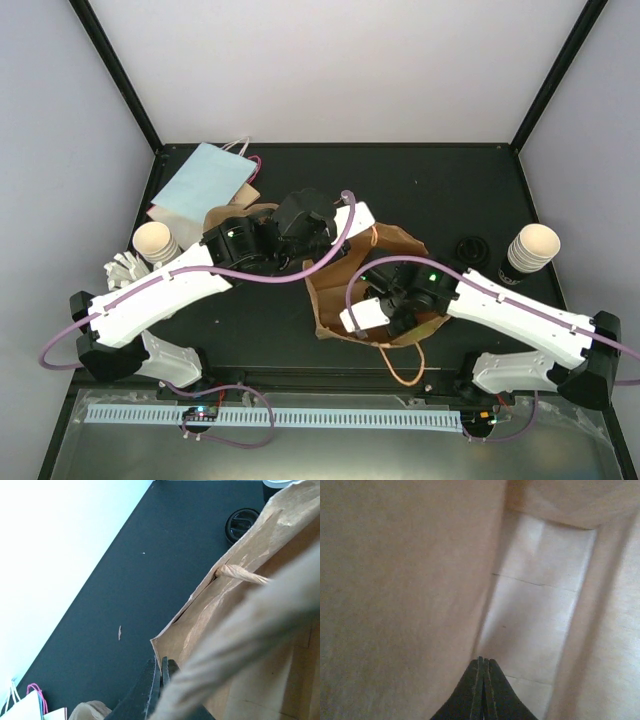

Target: Pack the takeout coffee

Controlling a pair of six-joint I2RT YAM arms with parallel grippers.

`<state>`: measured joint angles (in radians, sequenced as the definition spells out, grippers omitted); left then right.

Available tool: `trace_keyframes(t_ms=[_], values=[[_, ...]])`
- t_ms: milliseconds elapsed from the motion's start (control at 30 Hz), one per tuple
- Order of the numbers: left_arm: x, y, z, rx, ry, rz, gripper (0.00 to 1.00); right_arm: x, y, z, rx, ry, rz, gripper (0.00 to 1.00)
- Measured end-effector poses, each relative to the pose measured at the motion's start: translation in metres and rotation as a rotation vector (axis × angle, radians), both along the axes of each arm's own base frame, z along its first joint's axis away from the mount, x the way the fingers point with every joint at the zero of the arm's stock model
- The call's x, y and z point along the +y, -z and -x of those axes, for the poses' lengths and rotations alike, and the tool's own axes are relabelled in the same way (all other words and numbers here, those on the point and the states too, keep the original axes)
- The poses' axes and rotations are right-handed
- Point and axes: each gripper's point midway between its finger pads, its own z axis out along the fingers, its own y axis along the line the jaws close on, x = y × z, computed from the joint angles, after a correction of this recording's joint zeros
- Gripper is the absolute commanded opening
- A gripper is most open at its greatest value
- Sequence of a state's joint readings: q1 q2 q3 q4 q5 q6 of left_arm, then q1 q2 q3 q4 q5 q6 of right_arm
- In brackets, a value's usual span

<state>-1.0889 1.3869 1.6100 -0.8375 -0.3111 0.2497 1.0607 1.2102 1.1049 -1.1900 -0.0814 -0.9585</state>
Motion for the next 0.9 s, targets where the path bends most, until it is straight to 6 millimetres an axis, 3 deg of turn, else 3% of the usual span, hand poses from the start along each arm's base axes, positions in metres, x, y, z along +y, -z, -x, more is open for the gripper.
trace_keyframes(t_ms=[400,667,900], values=[[-0.002,0.004,-0.001,0.035,-0.017,-0.017,0.01,0.039,-0.078,-0.072,-0.408,0.111,-0.251,0.01],[0.001,0.003,-0.011,0.028,-0.07,-0.039,0.02,0.042,-0.136,-0.087,-0.558,0.157,-0.384,0.01],[-0.004,0.012,-0.018,0.047,-0.103,-0.064,0.02,0.03,-0.205,-0.088,-0.665,0.262,-0.614,0.01]])
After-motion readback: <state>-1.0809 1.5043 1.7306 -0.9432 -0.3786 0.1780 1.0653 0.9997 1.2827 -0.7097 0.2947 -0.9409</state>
